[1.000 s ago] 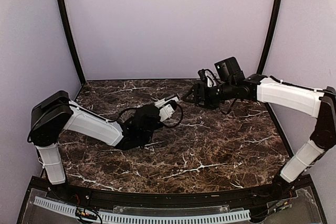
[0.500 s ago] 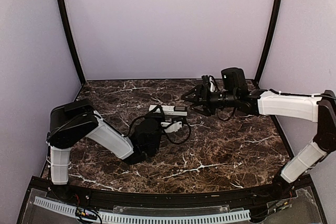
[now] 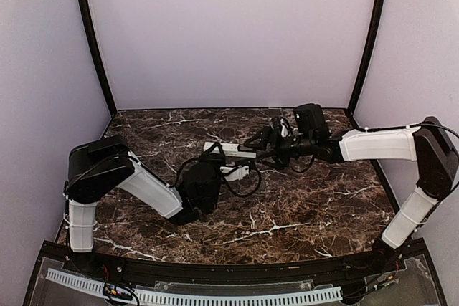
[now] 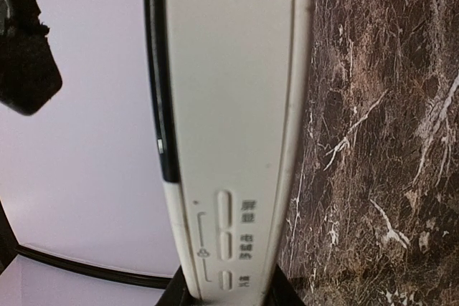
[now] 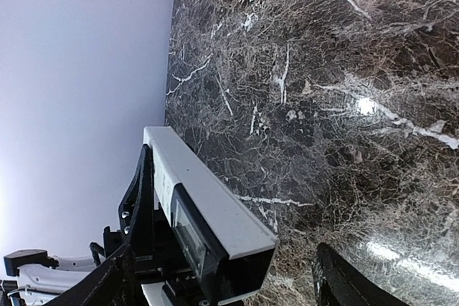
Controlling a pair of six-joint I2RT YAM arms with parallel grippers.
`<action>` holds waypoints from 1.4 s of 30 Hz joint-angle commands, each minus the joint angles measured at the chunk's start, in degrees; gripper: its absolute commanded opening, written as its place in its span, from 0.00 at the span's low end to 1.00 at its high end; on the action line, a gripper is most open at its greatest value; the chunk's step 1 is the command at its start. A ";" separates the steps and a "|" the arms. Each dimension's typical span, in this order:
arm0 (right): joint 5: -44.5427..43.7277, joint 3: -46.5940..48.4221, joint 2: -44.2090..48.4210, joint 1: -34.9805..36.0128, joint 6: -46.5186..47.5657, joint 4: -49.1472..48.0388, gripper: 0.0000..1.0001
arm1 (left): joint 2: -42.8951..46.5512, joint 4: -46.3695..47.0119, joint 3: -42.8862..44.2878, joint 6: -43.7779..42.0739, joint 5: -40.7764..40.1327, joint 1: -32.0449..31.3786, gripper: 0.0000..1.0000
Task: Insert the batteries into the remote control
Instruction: Pass from the left arm to the right
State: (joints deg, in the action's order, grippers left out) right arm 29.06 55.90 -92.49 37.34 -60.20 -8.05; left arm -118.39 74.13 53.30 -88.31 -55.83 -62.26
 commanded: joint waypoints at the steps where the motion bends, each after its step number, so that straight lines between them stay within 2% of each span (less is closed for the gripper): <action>1: 2.40 0.31 -2.29 -0.36 -2.90 -6.45 0.81 | 1.45 18.43 1.08 1.15 -0.92 -0.66 0.00; 3: 4.74 0.54 -4.04 -0.37 -4.44 -9.68 0.80 | 1.41 18.46 1.23 1.35 -0.61 -0.98 0.00; 12: 8.89 -1.56 -6.92 -0.34 -11.35 -22.24 0.58 | 1.36 18.43 1.77 1.73 -0.58 -1.19 0.00; 16: 8.80 -1.69 -6.64 -0.34 -11.55 -22.80 0.48 | 1.32 18.45 1.56 1.99 -0.53 -1.51 0.00; 20: 9.24 -1.79 -6.57 -0.36 -11.72 -22.76 0.42 | 1.27 18.48 1.69 2.00 -0.56 -1.55 0.00; 25: 9.68 -2.40 -6.93 -0.34 -12.35 -24.42 0.21 | 1.23 18.49 1.88 2.00 -0.47 -1.68 0.00; 30: 9.82 -2.73 -7.35 -0.35 -12.47 -25.18 0.08 | 1.23 18.47 1.59 2.07 -0.35 -1.88 0.00; 34: 10.05 -2.86 -7.48 -0.37 -12.24 -25.09 0.00 | 1.23 18.50 1.12 2.45 -0.33 -1.90 0.00; 42: 10.57 -4.52 -7.65 -0.34 -13.29 -27.71 0.00 | 1.10 17.36 0.34 4.31 -0.26 -1.90 0.00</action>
State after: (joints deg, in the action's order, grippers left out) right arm 38.39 52.97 -99.11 36.69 -74.02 -32.62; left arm -118.39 77.28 54.24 -84.60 -56.84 -63.40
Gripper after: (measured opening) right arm 0.242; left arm 0.261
